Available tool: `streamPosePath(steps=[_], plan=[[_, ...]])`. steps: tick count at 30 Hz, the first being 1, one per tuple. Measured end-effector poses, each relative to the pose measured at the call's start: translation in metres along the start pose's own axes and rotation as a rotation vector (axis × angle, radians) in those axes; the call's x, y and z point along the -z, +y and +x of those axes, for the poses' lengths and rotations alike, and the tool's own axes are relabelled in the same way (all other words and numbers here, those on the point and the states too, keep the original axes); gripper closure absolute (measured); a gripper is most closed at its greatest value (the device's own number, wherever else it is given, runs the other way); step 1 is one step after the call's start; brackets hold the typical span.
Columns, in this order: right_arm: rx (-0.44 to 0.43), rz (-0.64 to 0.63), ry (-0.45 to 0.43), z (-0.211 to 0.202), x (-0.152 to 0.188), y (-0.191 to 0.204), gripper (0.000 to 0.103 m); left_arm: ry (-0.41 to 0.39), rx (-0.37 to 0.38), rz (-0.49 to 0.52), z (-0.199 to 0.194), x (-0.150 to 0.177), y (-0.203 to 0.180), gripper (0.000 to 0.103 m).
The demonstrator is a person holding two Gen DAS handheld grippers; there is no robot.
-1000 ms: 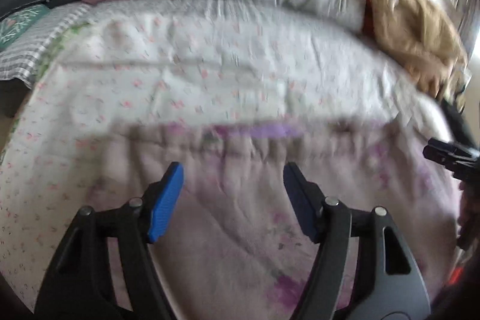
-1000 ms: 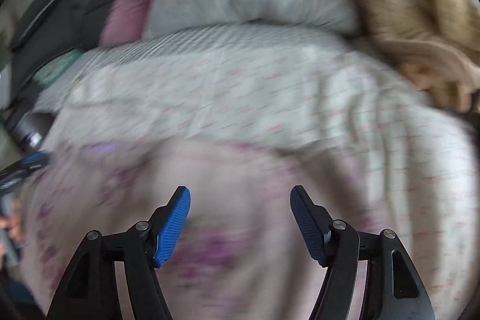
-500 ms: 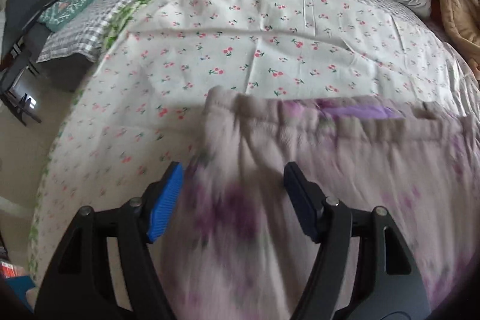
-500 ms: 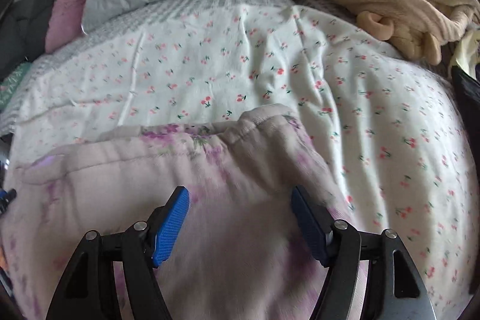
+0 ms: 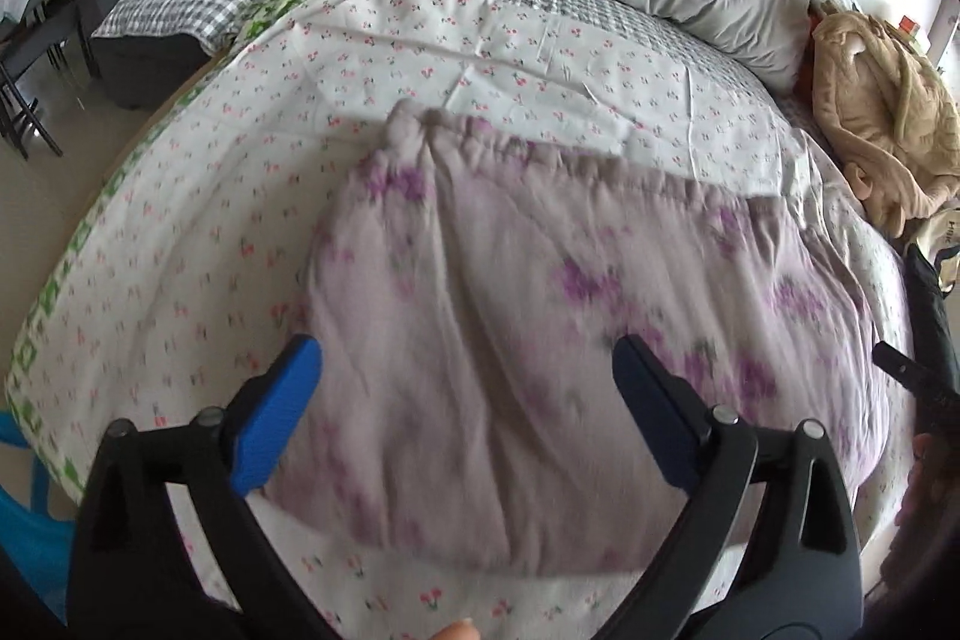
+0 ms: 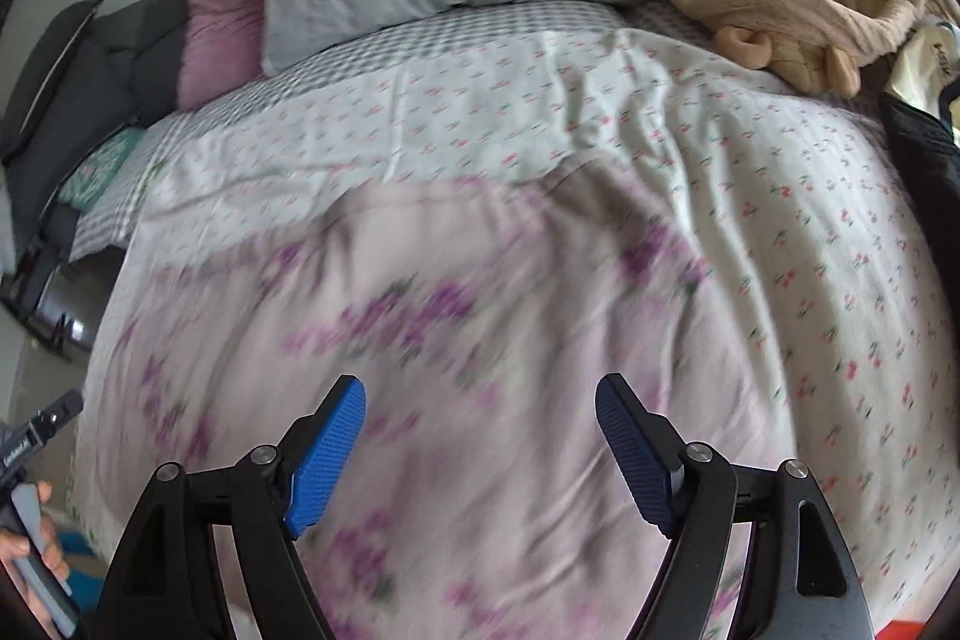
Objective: Fold large clothes
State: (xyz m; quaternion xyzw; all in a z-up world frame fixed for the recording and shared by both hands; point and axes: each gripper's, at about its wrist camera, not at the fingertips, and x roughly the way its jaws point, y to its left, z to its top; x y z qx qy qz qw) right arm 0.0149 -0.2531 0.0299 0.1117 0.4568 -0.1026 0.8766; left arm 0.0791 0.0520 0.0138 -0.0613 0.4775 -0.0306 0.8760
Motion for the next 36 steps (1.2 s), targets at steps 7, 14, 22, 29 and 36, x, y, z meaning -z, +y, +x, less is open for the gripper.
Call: streamPosePath(steps=[7,14,22,29,36], plan=[[0.011,-0.104,0.045,0.010,0.033,0.018,0.022,0.040,0.045,-0.051,0.010,0.030,0.022,0.006],[0.024,-0.094,0.031,0.006,0.049,-0.013,0.022,0.042,0.024,-0.061,0.032,0.035,0.058,0.006],[-0.060,0.157,0.017,0.005,0.038,-0.103,0.022,0.085,0.207,-0.078,0.065,0.012,0.095,0.006],[-0.262,0.390,0.039,0.033,0.024,-0.160,0.022,0.213,0.404,-0.321,0.114,0.009,0.127,0.006],[-0.531,0.601,0.182,0.092,0.039,-0.197,0.022,0.234,0.498,-0.320,0.134,0.000,0.108,0.008]])
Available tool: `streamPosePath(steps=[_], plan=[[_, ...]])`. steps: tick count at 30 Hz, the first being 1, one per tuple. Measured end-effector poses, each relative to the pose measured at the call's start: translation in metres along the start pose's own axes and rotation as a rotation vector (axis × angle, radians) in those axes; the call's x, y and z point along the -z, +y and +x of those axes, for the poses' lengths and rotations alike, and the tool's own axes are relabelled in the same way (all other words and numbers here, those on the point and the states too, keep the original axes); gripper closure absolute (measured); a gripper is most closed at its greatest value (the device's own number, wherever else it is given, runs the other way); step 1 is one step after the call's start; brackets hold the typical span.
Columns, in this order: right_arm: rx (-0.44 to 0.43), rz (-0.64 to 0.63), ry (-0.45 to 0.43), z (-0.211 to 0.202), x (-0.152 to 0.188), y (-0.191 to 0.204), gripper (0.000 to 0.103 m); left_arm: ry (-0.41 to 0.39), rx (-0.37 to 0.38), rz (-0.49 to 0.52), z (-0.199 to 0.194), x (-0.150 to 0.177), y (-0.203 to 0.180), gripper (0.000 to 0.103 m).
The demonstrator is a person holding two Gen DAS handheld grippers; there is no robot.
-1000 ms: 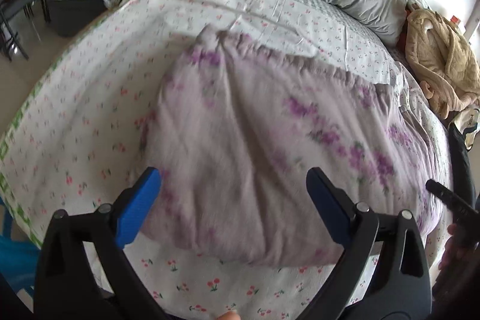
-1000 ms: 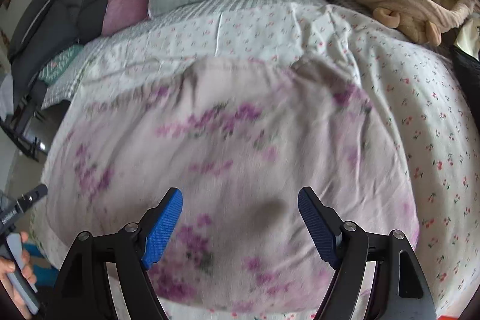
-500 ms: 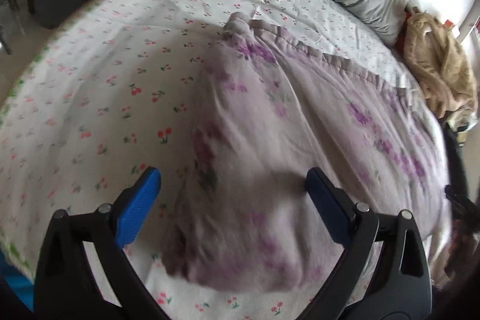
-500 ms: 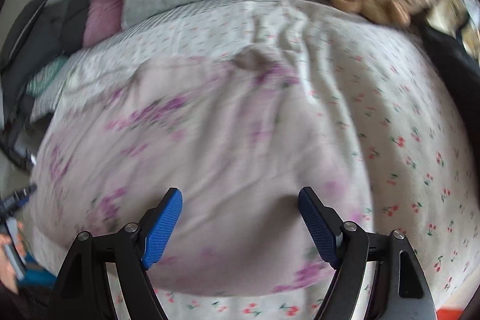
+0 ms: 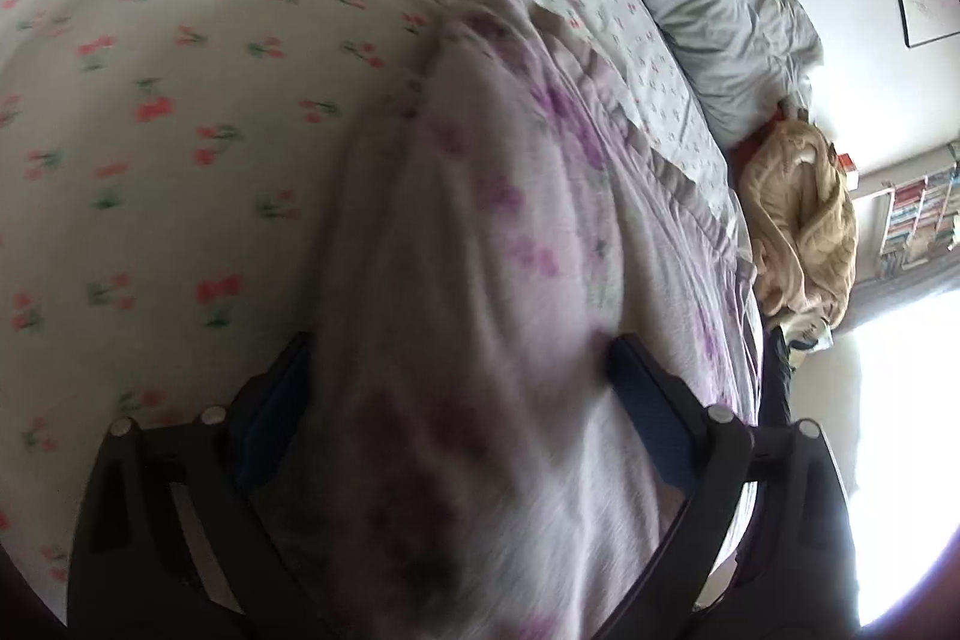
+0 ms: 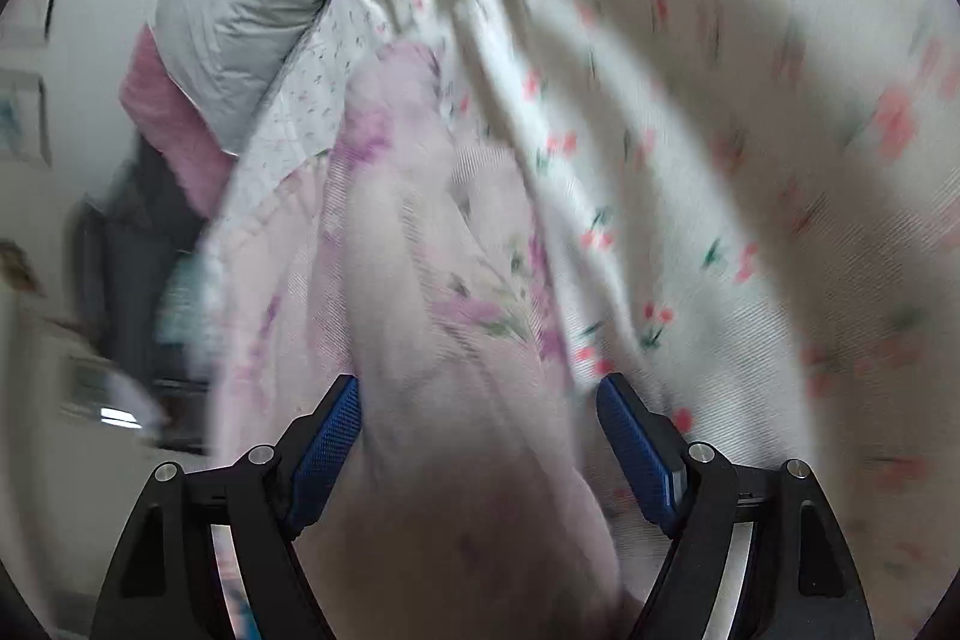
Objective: Fold large clothes
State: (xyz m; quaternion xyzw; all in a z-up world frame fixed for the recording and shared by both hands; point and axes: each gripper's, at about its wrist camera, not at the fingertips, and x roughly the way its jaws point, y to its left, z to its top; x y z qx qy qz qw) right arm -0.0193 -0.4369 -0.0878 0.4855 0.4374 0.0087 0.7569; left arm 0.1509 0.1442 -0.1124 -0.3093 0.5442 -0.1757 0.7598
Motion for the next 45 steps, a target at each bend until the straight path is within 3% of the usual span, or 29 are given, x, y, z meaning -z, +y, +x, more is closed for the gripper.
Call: streamPosePath(steps=[3,5,8,11,15,18,22,24,26,28,30,31,33,36,37,41,43,45], plan=[[-0.033,-0.008,-0.002,0.008,0.002,0.004,0.024,0.009,0.008,0.006,0.009,-0.003,-0.007,0.017],[-0.020,-0.008,-0.014,0.010,0.006,0.010,0.046,-0.012,0.005,0.003,0.006,0.001,-0.011,0.048],[-0.021,-0.031,-0.070,-0.003,0.009,0.032,0.063,-0.079,-0.023,0.063,-0.010,0.007,-0.031,0.066],[-0.083,-0.124,-0.140,-0.024,0.016,0.069,0.070,-0.159,0.019,0.107,-0.036,0.009,-0.046,0.071],[-0.092,-0.288,-0.214,-0.035,0.037,0.135,0.071,-0.248,0.079,0.161,-0.076,0.015,-0.062,0.073],[-0.106,-0.387,-0.225,-0.022,0.051,0.183,0.072,-0.357,0.048,0.212,-0.115,0.015,-0.063,0.073],[-0.130,-0.541,-0.174,0.022,0.062,0.256,0.073,-0.480,0.008,0.173,-0.162,0.004,-0.030,0.073],[-0.147,-0.577,-0.150,0.047,0.063,0.283,0.073,-0.539,-0.025,0.131,-0.181,-0.001,-0.004,0.072],[-0.133,-0.590,-0.128,0.076,0.059,0.301,0.070,-0.565,-0.110,0.093,-0.186,-0.007,0.019,0.061],[-0.018,-0.560,-0.082,0.118,0.050,0.303,0.063,-0.538,-0.259,0.011,-0.179,-0.014,0.049,0.049],[0.155,-0.541,-0.082,0.146,0.048,0.293,0.057,-0.465,-0.356,-0.098,-0.163,-0.021,0.075,0.049],[0.213,-0.545,-0.083,0.156,0.047,0.289,0.057,-0.410,-0.382,-0.165,-0.155,-0.024,0.089,0.049],[0.333,-0.554,-0.079,0.166,0.049,0.278,0.049,-0.395,-0.354,-0.217,-0.155,-0.024,0.099,0.048],[0.337,-0.577,-0.096,0.153,0.059,0.265,0.041,-0.411,-0.432,-0.153,-0.163,-0.019,0.076,0.031],[0.347,-0.586,-0.101,0.146,0.064,0.262,0.034,-0.417,-0.469,-0.125,-0.165,-0.015,0.066,0.017],[0.415,-0.676,-0.132,0.118,0.089,0.274,0.026,-0.424,-0.596,-0.009,-0.172,0.010,0.026,0.014],[0.419,-0.724,-0.135,0.105,0.105,0.284,0.025,-0.404,-0.607,0.017,-0.173,0.025,0.011,0.013],[0.439,-0.778,-0.123,0.094,0.127,0.294,0.019,-0.382,-0.612,0.051,-0.170,0.043,-0.004,0.004]])
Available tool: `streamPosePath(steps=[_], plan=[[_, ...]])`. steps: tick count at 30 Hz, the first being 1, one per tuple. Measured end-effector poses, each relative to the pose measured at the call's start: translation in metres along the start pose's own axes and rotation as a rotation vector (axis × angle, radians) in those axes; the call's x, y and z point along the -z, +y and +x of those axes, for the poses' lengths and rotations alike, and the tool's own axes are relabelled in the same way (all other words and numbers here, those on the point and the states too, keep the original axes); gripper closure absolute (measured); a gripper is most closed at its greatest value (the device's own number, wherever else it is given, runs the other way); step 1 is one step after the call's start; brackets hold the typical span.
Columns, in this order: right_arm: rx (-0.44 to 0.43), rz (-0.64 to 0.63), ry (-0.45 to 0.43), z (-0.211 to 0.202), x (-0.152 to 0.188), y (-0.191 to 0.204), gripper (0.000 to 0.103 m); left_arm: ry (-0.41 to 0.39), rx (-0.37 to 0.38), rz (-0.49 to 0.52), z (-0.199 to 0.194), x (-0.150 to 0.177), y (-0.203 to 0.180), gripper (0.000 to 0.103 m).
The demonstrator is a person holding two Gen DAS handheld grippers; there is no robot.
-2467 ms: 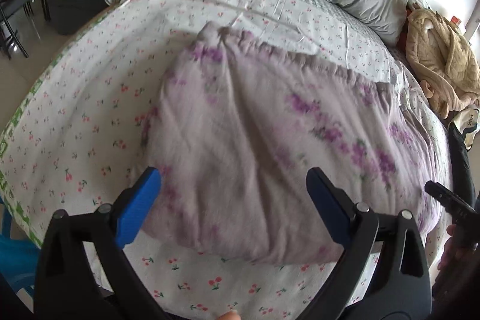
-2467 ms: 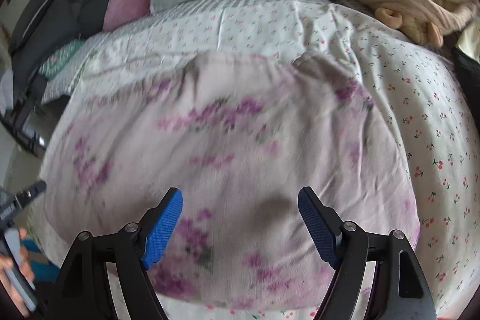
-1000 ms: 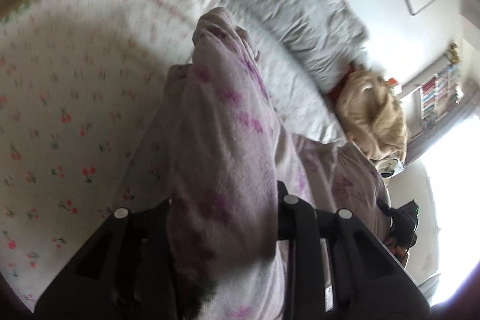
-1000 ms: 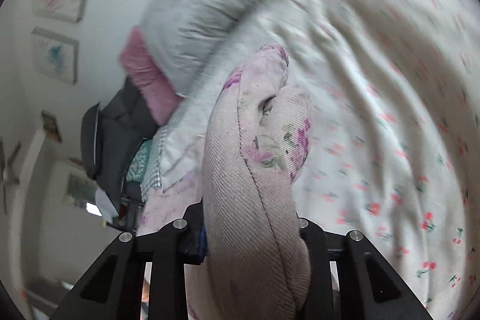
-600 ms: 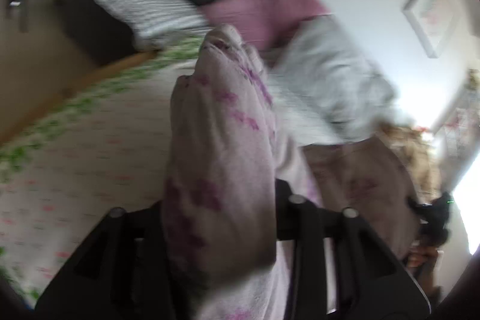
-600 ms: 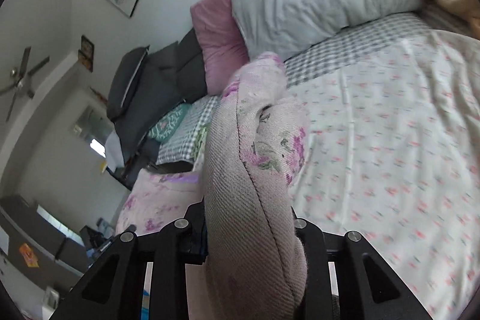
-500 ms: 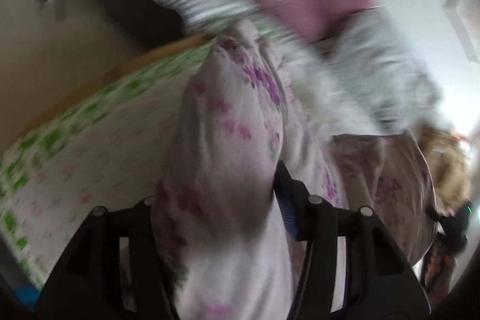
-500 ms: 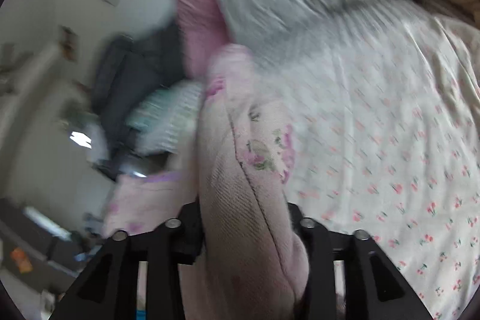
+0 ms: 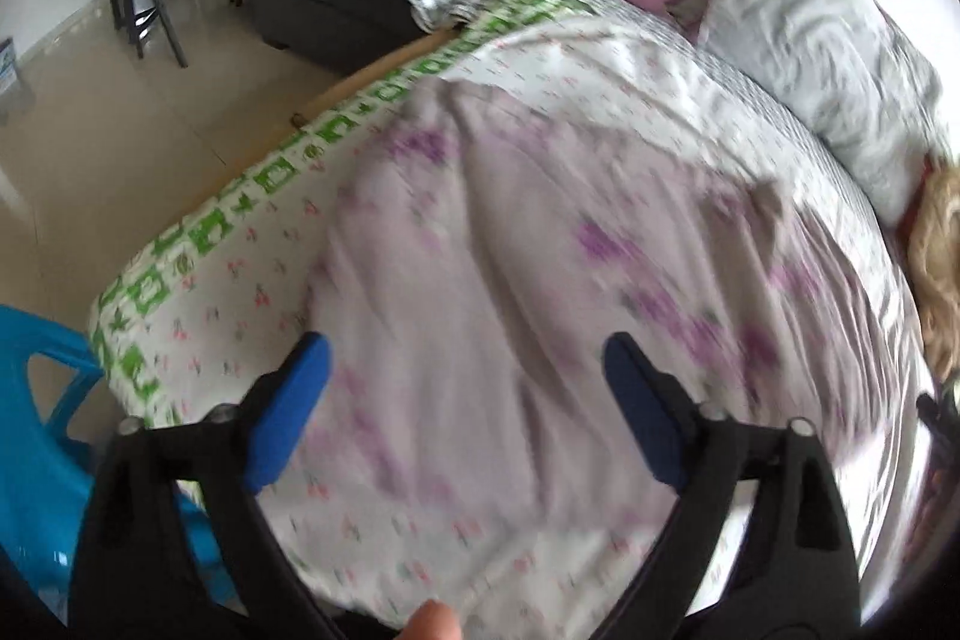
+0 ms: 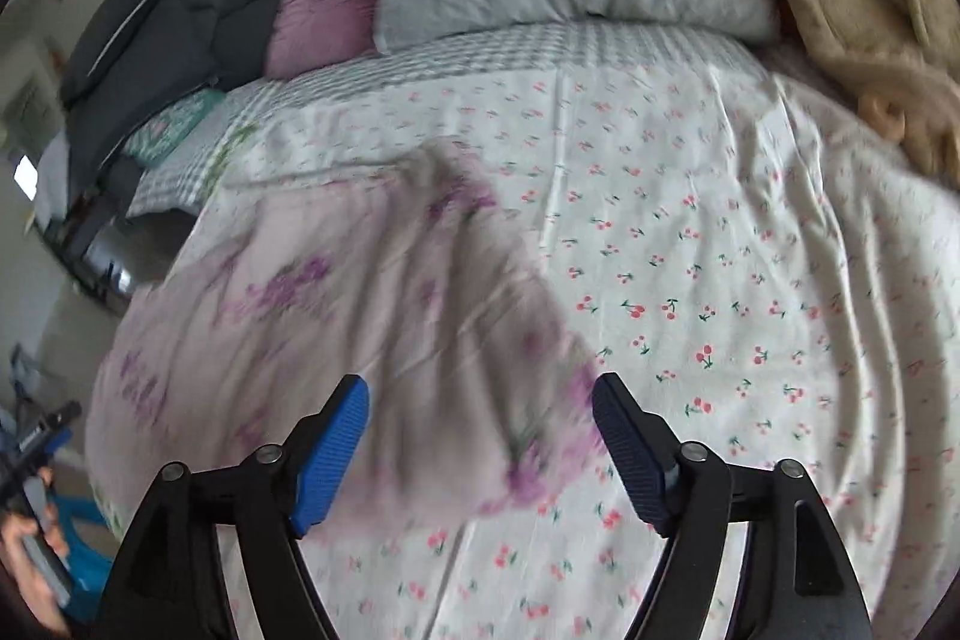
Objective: Fold large clothes
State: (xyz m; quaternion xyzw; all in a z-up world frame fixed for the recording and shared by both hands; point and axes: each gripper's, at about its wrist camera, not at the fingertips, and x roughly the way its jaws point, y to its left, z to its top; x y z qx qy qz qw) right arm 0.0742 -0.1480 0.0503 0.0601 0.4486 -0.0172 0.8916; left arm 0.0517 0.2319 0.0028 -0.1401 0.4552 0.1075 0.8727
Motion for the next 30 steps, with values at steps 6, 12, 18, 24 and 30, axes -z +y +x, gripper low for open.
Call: streamPosePath(steps=[6,12,18,24,30], plan=[[0.018,-0.129,0.019,-0.029,0.040,0.048,0.015,0.007,0.012,0.087,-0.031,0.048,-0.044,0.001],[-0.006,-0.169,0.094,-0.003,0.090,0.079,0.015,0.025,0.005,0.096,-0.033,0.097,-0.073,0.001],[0.086,-0.271,0.075,0.007,0.105,0.097,0.015,0.038,-0.027,0.160,-0.023,0.121,-0.099,0.001],[0.077,-0.272,0.092,0.013,0.105,0.097,0.015,0.037,-0.016,0.192,-0.023,0.129,-0.109,0.001],[0.066,-0.283,0.121,0.019,0.108,0.101,0.015,0.051,-0.026,0.186,-0.018,0.130,-0.107,0.001]])
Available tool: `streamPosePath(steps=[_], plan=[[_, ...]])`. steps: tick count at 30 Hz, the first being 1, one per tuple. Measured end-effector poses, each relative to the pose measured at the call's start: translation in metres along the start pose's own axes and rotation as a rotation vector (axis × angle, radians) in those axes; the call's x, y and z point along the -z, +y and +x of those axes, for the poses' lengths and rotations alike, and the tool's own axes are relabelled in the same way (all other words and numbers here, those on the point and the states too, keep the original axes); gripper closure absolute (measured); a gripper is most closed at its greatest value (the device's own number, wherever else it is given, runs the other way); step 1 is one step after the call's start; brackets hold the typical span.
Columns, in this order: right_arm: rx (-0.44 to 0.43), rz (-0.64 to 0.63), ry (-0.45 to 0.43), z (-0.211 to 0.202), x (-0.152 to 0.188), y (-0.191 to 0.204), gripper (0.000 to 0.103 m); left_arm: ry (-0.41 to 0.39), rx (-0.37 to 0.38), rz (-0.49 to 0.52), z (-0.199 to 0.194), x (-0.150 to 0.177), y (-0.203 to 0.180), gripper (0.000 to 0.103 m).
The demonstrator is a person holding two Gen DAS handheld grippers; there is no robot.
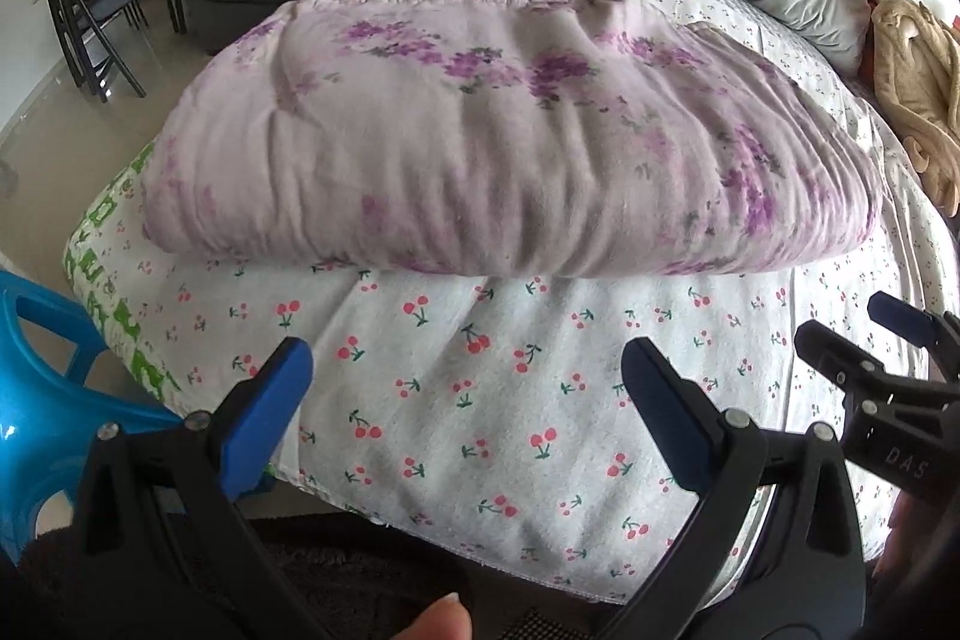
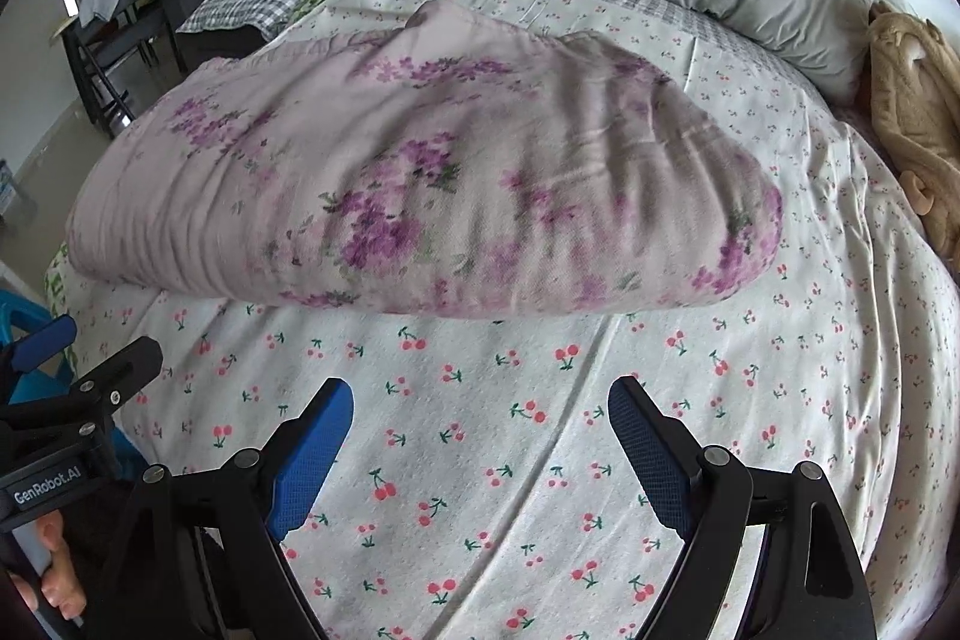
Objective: Fold large clothes
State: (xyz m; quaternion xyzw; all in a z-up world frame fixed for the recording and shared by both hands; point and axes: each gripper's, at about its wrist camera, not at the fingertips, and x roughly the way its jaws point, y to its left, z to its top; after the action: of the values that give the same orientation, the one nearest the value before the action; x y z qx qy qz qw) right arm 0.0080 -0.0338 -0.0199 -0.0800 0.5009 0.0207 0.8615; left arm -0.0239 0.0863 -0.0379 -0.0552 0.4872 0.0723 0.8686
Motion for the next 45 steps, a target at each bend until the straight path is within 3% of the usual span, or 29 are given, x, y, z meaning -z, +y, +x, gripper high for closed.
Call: streamPosePath(steps=[45], plan=[[-0.026,0.003,0.018,0.0031,0.0031,0.0049,0.015,0.007,0.022,-0.001,-0.0005,0.0015,-0.0055,0.001]])
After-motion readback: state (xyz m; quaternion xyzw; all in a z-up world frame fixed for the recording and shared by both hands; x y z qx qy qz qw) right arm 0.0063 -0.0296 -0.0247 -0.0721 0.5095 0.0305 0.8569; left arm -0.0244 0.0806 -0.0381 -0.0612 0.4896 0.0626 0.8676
